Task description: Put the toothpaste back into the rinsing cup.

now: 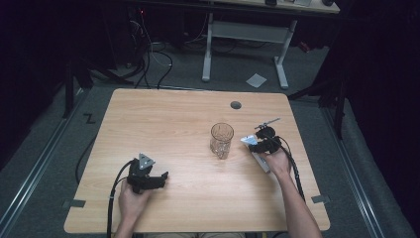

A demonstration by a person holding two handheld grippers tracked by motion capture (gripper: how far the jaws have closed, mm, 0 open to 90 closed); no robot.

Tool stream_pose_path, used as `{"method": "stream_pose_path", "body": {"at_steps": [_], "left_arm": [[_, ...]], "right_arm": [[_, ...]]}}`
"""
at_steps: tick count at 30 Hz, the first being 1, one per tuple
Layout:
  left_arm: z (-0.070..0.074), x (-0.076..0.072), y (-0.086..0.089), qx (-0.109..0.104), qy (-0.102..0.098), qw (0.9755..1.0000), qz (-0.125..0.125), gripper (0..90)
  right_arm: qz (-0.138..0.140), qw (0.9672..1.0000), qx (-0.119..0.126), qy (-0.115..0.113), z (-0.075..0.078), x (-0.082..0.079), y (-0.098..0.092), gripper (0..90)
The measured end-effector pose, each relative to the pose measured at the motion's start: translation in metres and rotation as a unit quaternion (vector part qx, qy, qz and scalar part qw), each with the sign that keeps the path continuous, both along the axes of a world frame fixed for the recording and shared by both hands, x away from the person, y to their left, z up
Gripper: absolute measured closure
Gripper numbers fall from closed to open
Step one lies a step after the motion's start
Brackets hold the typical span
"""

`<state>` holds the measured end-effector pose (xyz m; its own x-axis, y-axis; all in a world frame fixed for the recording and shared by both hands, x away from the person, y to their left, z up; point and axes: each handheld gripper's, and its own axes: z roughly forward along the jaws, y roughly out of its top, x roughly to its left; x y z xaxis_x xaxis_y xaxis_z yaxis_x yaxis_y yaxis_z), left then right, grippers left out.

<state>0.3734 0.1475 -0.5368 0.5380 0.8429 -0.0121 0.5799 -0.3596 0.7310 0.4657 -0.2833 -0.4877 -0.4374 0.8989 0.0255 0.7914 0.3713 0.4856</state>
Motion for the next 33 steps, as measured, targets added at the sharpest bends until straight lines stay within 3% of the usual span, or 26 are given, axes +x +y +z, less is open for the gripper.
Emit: {"method": "stream_pose_path", "body": {"at_steps": [1,11,23,33], "left_arm": [[0.000,0.000,0.000,0.000,0.000,1.0000,0.000,16.7],[0.000,0.000,0.000,0.000,0.000,1.0000,0.000,16.7],[0.000,0.000,0.000,0.000,0.000,1.0000,0.000,16.7],[0.000,0.000,0.000,0.000,0.000,1.0000,0.000,16.7]], "right_arm": [[-0.003,0.9999,0.009,-0.013,0.004,-0.003,0.000,66.3],[0.009,0.9979,0.042,-0.048,0.019,-0.017,-0.002,66.7],[0.027,0.9935,0.080,-0.076,0.030,-0.031,-0.005,66.9],[0.051,0.9900,0.088,-0.098,0.042,-0.043,0.000,66.7]]}}
